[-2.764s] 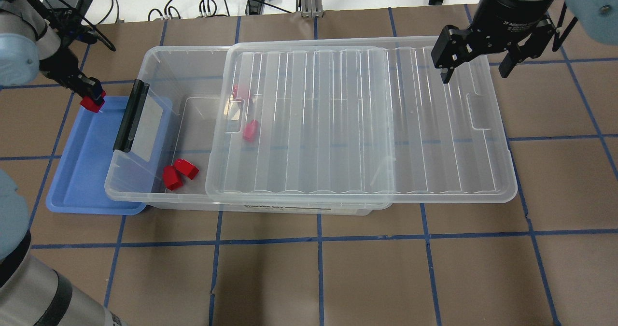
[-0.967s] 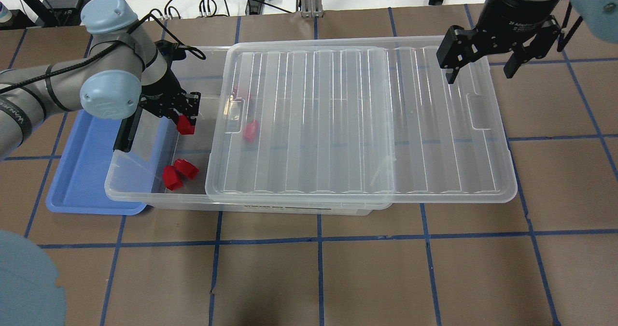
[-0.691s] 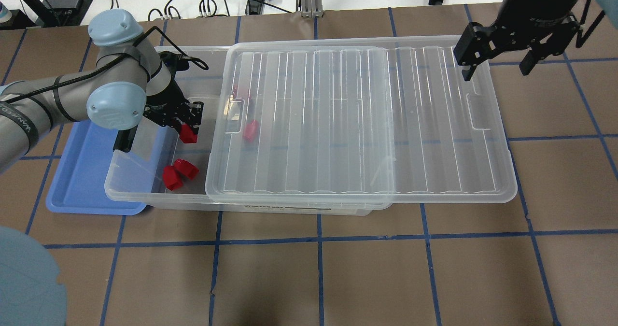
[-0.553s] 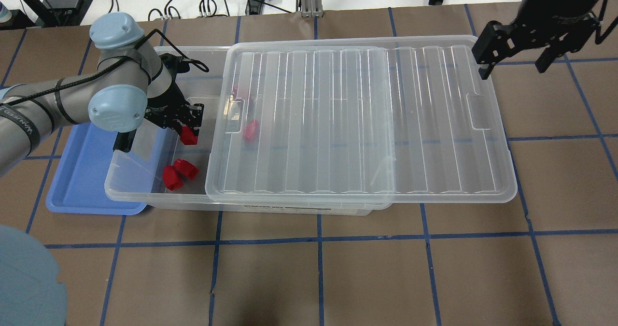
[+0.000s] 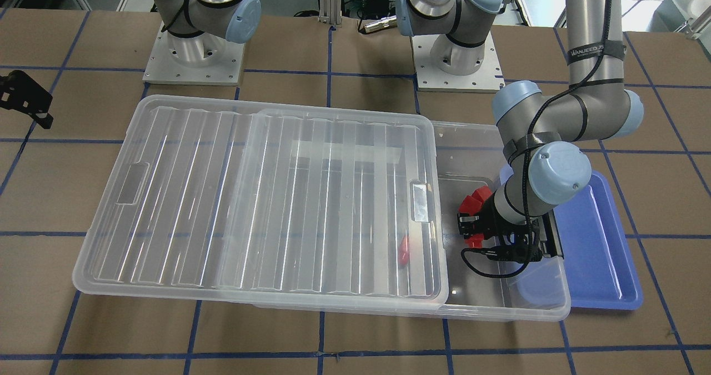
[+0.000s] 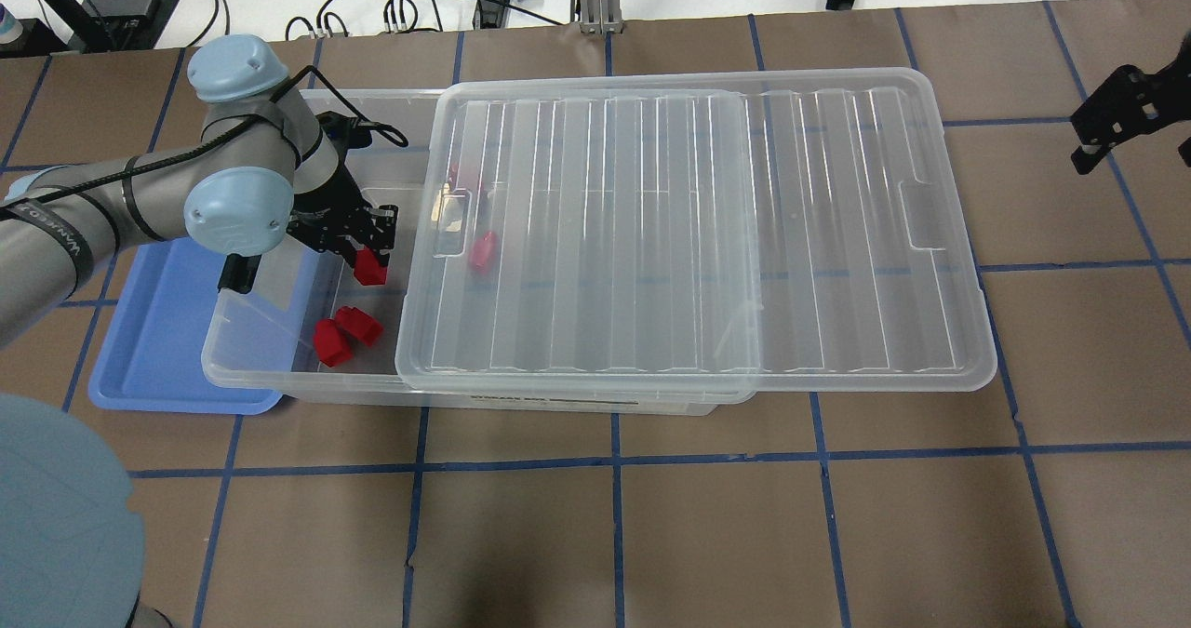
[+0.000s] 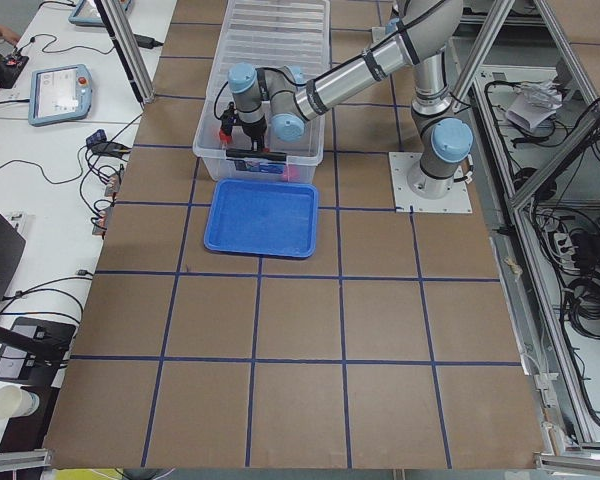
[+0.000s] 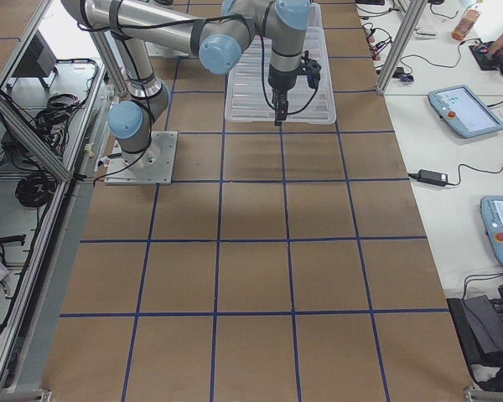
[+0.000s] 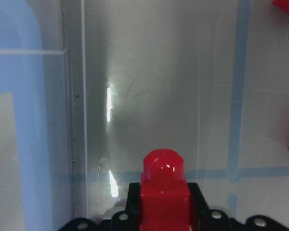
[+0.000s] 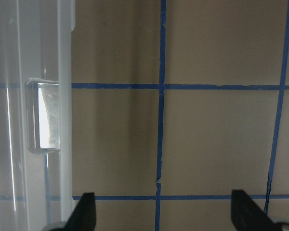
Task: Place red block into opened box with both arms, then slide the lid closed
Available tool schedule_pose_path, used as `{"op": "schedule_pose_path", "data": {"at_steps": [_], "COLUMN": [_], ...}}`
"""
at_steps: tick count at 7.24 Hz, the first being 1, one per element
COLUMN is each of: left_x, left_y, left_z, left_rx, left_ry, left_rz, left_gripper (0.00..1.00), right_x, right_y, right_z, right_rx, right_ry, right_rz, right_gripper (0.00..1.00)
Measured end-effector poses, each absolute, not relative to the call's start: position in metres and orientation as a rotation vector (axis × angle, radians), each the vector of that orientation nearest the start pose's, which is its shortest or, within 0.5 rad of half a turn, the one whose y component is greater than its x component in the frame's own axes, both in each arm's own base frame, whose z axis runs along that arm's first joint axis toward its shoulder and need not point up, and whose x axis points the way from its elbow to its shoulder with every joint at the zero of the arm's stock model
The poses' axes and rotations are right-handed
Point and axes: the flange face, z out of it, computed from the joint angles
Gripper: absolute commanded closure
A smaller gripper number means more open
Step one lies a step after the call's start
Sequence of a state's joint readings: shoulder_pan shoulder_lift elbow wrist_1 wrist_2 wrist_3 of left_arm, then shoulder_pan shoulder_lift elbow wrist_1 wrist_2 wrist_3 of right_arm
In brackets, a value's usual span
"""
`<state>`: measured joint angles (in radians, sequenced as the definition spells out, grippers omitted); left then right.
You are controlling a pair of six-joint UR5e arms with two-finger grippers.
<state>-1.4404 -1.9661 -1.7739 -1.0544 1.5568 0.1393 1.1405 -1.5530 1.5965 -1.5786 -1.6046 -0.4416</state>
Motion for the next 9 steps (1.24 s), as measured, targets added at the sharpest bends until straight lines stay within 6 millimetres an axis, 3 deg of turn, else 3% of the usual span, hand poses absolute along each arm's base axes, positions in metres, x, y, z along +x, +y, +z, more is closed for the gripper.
{"op": "schedule_pose_path", "data": {"at_steps": [2,4,6,7,9], "left_x": [-0.065,-0.075,-0.095,-0.115,-0.139], "left_y": [-0.604,-0.613,-0.608,-0.597,-0.567], "left_z": [0.259,0.320,0.397,0.435,0.484], "left_rx": [-0.005,0.009,0.059,0.107,0.175], "left_ry": [3.156,3.152,3.147,3.141,3.128], "left_rz": [0.072,0.082,0.069,0.014,-0.068], "left_gripper": [0.00,0.00,0.00,0.00,0.00], "right_x": [-0.092,-0.091,-0.076,-0.055,-0.012], "right_y": [-0.499,-0.502,-0.507,-0.511,-0.517], "right_z": [0.418,0.365,0.349,0.348,0.347], "right_rx": [-0.011,-0.019,-0.057,-0.092,-0.119], "right_ry": [3.152,3.153,3.153,3.158,3.158], "right_rz": [0.110,0.109,0.120,0.112,0.096], "right_gripper": [0.00,0.00,0.00,0.00,0.00]}}
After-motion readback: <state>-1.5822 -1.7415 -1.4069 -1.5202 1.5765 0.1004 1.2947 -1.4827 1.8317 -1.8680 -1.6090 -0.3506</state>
